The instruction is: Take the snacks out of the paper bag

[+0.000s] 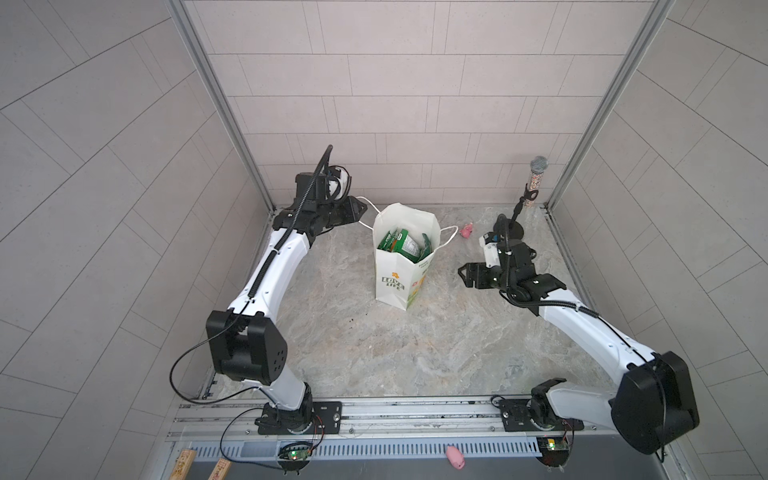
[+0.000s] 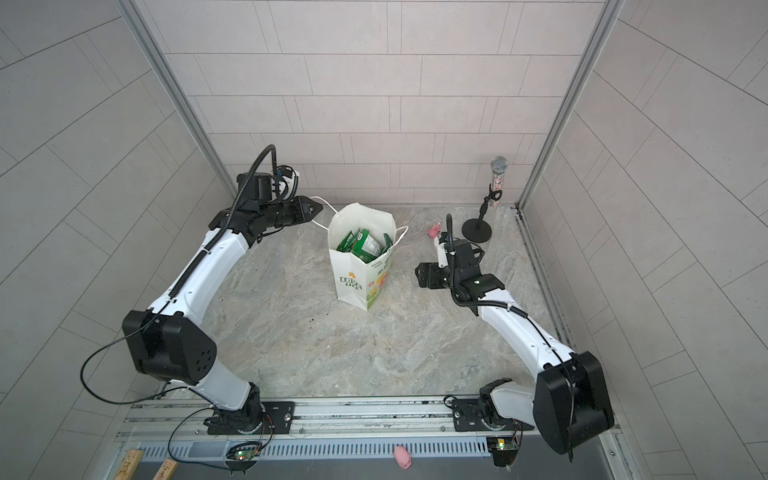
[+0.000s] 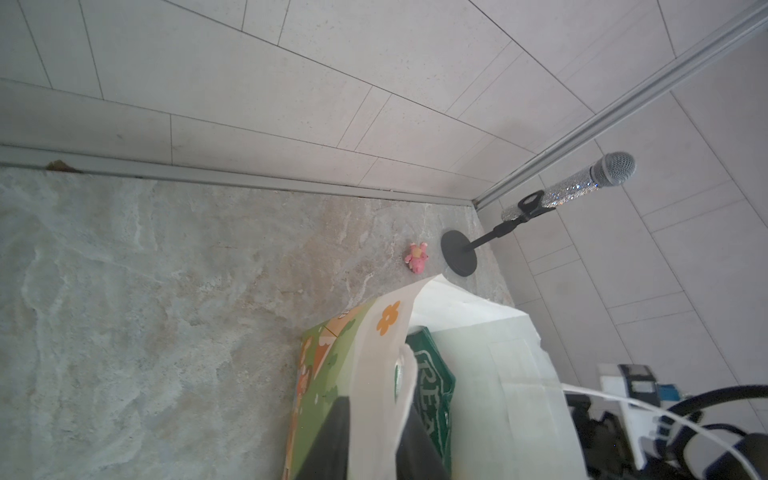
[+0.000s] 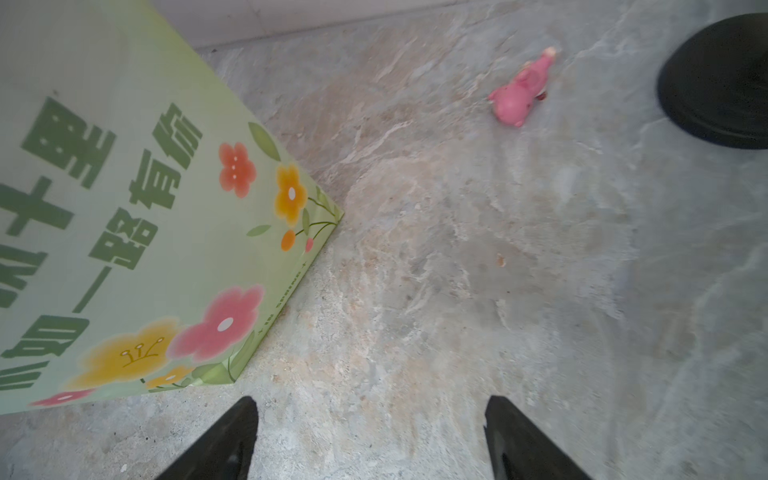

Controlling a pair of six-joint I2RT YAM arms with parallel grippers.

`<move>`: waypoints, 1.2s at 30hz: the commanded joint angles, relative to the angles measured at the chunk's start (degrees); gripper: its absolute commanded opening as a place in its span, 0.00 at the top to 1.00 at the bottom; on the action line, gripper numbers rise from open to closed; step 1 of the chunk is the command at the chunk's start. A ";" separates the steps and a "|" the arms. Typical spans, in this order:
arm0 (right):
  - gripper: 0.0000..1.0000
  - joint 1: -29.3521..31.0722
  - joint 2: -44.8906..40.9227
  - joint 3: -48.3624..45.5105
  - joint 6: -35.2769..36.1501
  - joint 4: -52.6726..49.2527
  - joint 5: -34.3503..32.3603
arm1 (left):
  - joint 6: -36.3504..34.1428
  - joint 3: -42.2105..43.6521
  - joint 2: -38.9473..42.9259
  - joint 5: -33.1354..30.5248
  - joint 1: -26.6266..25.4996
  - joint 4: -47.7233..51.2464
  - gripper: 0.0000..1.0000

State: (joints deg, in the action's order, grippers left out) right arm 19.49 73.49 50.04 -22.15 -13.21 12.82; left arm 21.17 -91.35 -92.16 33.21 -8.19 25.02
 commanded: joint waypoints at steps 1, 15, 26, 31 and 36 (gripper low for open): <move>0.18 3.26 3.68 -0.30 -3.48 6.78 -2.79 | 0.13 -3.26 0.75 0.75 -0.11 -0.87 0.92; 0.25 9.93 19.99 2.10 -12.85 24.24 0.52 | -5.12 -14.06 -0.43 0.58 -0.08 8.29 1.00; 0.25 14.95 27.98 6.62 -16.14 33.60 1.39 | -6.55 -22.22 -4.27 4.48 -0.09 14.18 1.00; 0.24 15.41 31.52 7.70 -18.64 38.18 3.87 | -6.01 -21.73 -4.39 6.52 -1.01 14.89 1.00; 0.23 15.19 28.93 4.83 -16.90 35.30 1.29 | -6.14 -18.46 -2.65 6.19 -3.22 14.82 1.00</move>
State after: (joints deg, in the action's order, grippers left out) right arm 34.50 104.90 56.16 -39.11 21.80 15.49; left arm 15.38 -110.39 -97.36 37.19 -9.91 41.82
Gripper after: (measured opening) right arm 0.767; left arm 0.039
